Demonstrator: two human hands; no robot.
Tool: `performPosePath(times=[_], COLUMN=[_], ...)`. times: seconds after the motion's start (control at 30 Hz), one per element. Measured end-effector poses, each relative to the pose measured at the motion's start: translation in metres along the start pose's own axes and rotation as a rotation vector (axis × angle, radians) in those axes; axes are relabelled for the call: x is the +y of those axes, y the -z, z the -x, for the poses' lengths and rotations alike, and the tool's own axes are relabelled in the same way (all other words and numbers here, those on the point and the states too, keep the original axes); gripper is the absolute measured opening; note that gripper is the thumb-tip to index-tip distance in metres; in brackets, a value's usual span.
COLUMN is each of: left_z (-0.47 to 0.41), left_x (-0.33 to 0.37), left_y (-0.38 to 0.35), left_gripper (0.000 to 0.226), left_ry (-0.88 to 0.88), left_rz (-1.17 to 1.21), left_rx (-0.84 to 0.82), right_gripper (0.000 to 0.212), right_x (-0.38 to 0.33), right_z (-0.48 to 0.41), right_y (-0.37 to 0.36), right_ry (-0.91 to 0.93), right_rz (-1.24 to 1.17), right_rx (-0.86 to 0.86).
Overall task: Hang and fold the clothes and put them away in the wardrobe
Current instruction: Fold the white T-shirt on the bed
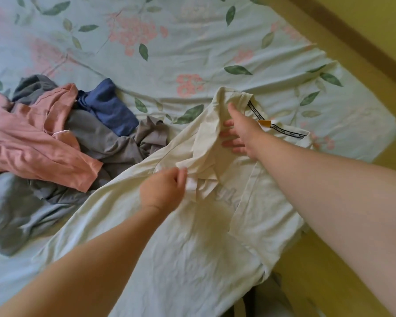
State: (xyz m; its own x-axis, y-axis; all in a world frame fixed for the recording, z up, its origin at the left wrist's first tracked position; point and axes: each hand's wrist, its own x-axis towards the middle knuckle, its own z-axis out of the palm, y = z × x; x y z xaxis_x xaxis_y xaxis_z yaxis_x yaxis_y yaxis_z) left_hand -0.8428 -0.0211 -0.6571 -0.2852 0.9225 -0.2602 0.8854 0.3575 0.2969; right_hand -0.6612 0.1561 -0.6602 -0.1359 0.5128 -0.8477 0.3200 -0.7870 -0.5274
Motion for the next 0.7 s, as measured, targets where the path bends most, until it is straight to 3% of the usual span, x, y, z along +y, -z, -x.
performPosePath(times=[0.07, 0.13, 0.2, 0.27, 0.37, 0.47, 0.57, 0.63, 0.7], left_z=[-0.010, -0.022, -0.030, -0.032, -0.038, -0.038, -0.024, -0.010, 0.004], left_x=[-0.008, -0.020, -0.027, -0.024, -0.016, -0.017, -0.012, -0.008, -0.001], left_y=[0.006, 0.005, -0.001, -0.005, -0.004, -0.004, -0.007, -0.013, -0.020], left_gripper=[0.061, 0.069, 0.079, 0.089, 0.072, 0.073, 0.079, 0.062, 0.044], left_ry=[0.444, 0.740, 0.959, 1.049, 1.086, 1.134, 1.056, 0.827, 0.466], left_rz=[0.120, 0.263, 0.485, 0.658, 0.764, 0.842, 0.753, 0.520, 0.284], left_rx=[0.043, 0.013, -0.052, -0.093, -0.058, -0.082, -0.072, 0.014, 0.054], right_gripper=[0.071, 0.067, 0.067, 0.061, 0.040, 0.041, 0.038, 0.036, 0.036], right_x=[-0.011, -0.023, -0.036, -0.044, -0.045, -0.036, -0.020, -0.011, -0.003], right_z=[0.006, 0.007, 0.001, -0.005, -0.018, -0.020, -0.021, -0.026, -0.027], right_y=[-0.010, -0.022, -0.037, -0.048, -0.055, -0.043, -0.020, -0.010, -0.012], right_ry=[-0.012, -0.001, 0.029, 0.034, 0.061, 0.099, 0.123, 0.125, 0.152], right_rz=[0.021, 0.070, 0.175, 0.350, 0.567, 0.464, 0.394, 0.446, 0.462], right_rx=[-0.022, -0.002, 0.089, 0.162, 0.225, 0.181, 0.179, 0.252, 0.305])
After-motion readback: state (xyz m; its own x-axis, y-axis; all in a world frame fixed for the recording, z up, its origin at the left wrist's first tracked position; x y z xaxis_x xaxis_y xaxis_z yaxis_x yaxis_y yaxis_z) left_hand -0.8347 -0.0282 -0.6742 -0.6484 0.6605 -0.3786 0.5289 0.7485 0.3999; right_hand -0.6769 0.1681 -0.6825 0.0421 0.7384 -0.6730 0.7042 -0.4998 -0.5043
